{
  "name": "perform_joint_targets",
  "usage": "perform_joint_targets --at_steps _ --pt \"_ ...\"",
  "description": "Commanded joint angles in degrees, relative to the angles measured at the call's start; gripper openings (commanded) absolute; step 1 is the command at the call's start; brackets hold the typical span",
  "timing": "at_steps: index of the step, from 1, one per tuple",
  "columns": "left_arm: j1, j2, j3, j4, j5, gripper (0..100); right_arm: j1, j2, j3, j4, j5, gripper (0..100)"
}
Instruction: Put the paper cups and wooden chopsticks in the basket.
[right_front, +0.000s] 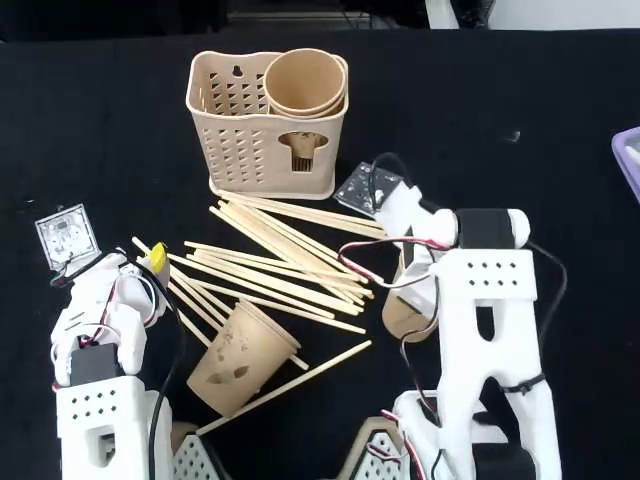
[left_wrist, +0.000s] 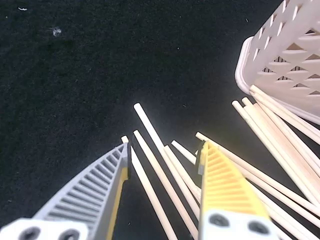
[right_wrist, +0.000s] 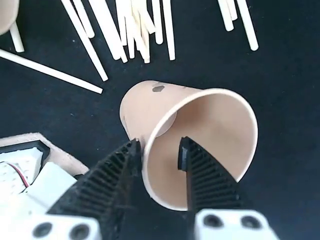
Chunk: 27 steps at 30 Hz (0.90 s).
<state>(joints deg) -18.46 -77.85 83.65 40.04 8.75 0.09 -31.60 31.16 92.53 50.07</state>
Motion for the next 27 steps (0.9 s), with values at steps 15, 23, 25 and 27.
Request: perform_joint_targets --at_steps 15,23,25,27 --pt "-0.31 -0.7 -0.66 -1.14 -0.35 23 -0.26 -9.36 -33.54 5.1 -0.62 1.1" --pt "-0.4 -0.7 -0.66 -1.14 -0.35 23 -9.67 -9.27 -38.29 -15.56 -6.24 1.1" --pt "-0.4 -0.7 -0.66 -1.14 -0.35 23 -12.57 -8.75 -38.29 -21.27 -7.82 1.1" --pt "-0.4 -0.7 -0.66 -1.14 -0.35 23 -15.38 -6.73 -38.73 -25.23 -9.14 1.1"
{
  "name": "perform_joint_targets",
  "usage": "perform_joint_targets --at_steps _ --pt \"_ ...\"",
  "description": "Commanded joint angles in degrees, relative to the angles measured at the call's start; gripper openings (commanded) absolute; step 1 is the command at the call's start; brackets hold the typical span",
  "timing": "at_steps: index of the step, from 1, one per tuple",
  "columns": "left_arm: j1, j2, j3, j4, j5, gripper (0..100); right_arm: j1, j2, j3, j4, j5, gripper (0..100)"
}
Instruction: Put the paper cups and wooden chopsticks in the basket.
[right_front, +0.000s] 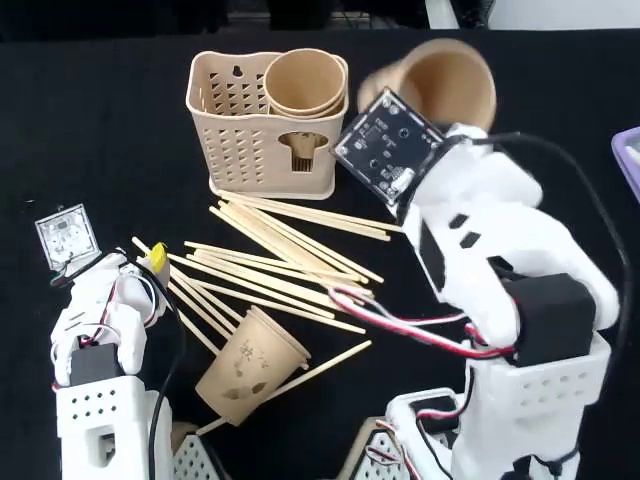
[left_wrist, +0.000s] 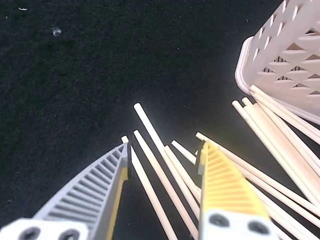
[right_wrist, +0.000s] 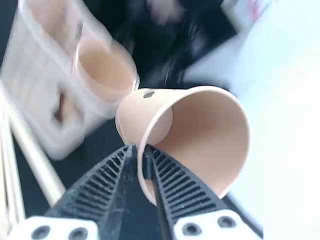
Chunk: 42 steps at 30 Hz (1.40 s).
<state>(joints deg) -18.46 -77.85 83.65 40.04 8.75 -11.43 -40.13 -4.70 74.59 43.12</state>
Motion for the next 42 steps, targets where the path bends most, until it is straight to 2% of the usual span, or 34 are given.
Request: perform_joint_targets --at_steps 1,5,9,19,26,34,36,39,42 --pt "-0.4 -0.7 -0.66 -1.14 -0.35 23 -5.01 3.21 -2.86 -9.05 -3.08 1.1" --pt "-0.4 -0.7 -0.66 -1.14 -0.35 23 -7.65 11.3 -3.65 -14.07 -3.87 1.1" --pt "-0.4 -0.7 -0.66 -1.14 -0.35 23 -8.0 20.62 -10.51 -13.54 -3.78 1.1" --pt "-0.48 -0.7 -0.66 -1.14 -0.35 23 -8.0 42.24 -38.73 3.96 -3.43 1.1" --pt "-0.48 -0.7 -0.66 -1.14 -0.35 23 -8.7 54.02 -51.82 17.05 4.04 1.1" --pt "-0.48 -0.7 -0.66 -1.14 -0.35 23 -8.88 61.41 -60.44 18.99 5.1 1.7" --pt "-0.48 -0.7 -0.66 -1.14 -0.35 23 -9.14 62.02 -62.37 18.9 1.23 7.0" --pt "-0.48 -0.7 -0.66 -1.14 -0.35 23 -9.41 62.2 -65.19 18.9 -7.38 21.4" --pt "-0.48 -0.7 -0.66 -1.14 -0.35 23 -10.46 62.55 -67.65 18.9 -8.97 26.3"
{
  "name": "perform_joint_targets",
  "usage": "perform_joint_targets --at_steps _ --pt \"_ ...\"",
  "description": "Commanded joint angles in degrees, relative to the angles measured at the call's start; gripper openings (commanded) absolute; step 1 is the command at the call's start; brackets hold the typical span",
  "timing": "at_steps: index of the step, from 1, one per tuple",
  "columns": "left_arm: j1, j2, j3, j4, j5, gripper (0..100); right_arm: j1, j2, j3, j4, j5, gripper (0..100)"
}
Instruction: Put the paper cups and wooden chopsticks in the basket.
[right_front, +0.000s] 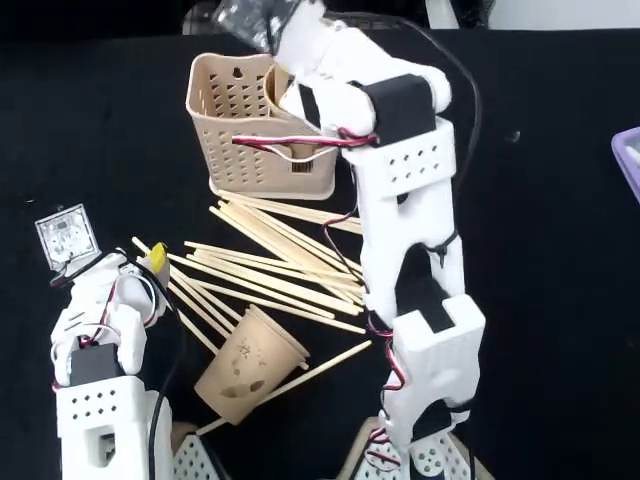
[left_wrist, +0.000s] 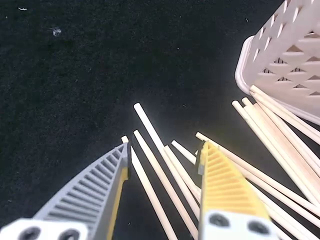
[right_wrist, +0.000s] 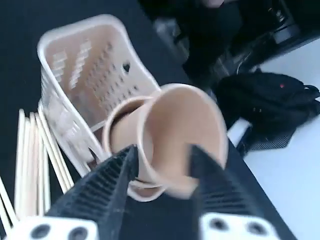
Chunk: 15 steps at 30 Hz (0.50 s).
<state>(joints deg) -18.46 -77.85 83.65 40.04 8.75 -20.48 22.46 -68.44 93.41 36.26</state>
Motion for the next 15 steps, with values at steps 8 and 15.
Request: perform_joint_targets --at_steps 8,15 --pt "-0.48 -0.7 -0.66 -1.14 -0.35 23 -2.81 -1.19 -4.62 2.29 -2.55 20.8" --pt "-0.48 -0.7 -0.66 -1.14 -0.35 23 -5.19 -7.25 -4.0 7.82 -2.64 20.5"
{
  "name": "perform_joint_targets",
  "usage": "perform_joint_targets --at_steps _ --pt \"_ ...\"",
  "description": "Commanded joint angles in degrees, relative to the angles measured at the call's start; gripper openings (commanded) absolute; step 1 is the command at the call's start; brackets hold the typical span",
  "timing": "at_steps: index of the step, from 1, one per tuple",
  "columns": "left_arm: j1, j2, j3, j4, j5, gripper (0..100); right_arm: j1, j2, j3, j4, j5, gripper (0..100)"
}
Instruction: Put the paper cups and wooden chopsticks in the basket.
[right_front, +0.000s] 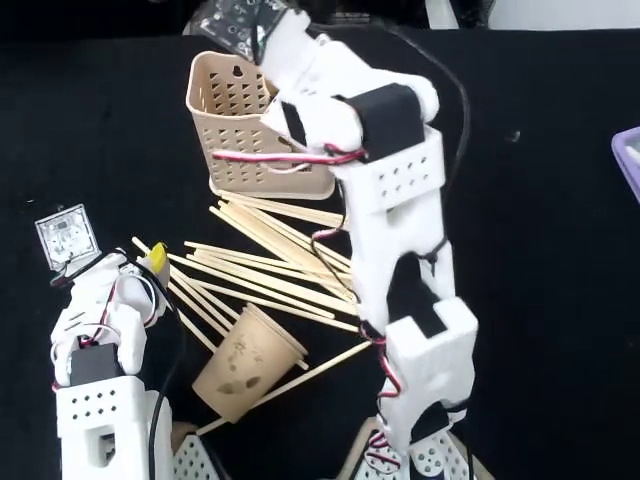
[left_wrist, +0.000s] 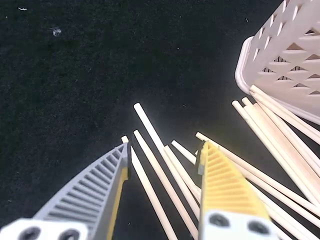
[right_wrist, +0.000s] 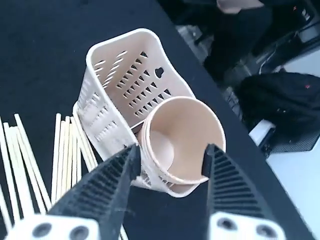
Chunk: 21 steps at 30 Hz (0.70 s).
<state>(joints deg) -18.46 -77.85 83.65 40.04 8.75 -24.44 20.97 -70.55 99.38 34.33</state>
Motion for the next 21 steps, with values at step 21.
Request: perform_joint_targets --at_steps 21 --pt "-0.48 -0.7 -0.66 -1.14 -0.35 23 -18.73 -57.54 97.98 -21.45 -19.43 20.9"
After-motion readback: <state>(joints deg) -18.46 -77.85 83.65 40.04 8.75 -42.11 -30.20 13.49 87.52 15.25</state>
